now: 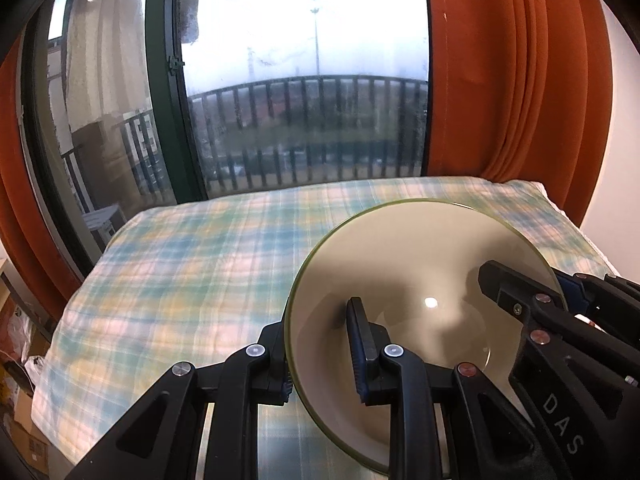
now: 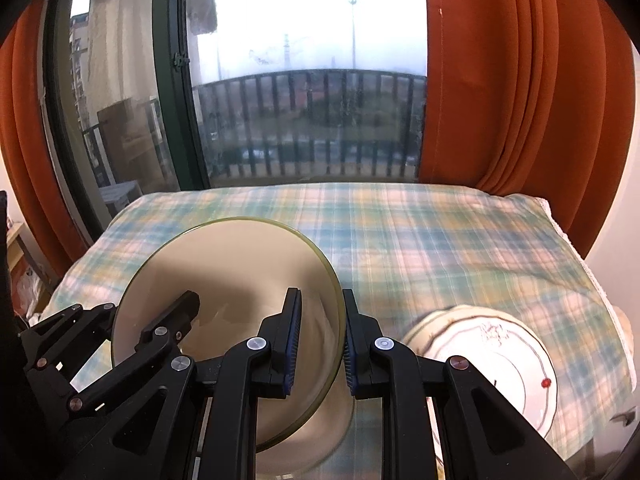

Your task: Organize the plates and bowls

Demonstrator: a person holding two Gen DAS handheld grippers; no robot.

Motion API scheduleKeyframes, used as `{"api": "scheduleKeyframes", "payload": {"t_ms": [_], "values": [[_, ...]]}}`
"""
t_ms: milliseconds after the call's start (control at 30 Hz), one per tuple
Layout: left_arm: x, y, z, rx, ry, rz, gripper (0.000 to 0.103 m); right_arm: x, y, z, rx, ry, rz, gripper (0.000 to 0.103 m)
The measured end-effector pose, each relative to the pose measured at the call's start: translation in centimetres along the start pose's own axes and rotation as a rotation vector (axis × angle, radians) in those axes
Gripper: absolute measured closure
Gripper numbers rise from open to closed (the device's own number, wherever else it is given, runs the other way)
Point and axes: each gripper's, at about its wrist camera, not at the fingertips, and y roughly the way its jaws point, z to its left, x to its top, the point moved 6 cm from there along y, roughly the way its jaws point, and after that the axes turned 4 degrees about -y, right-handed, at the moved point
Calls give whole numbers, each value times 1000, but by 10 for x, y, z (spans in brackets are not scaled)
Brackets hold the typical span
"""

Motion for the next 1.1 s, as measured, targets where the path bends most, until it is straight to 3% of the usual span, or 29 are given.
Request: {"api": "scheduleKeyframes", "payload": {"t_ms": [600,1100], "values": [[-41,18,-8,-12,36,64,82,-50,12,-5,24,27,81,81],[-48,25,-7,-38,25,75,80,-52,18,1,-41,-28,62,81]]}}
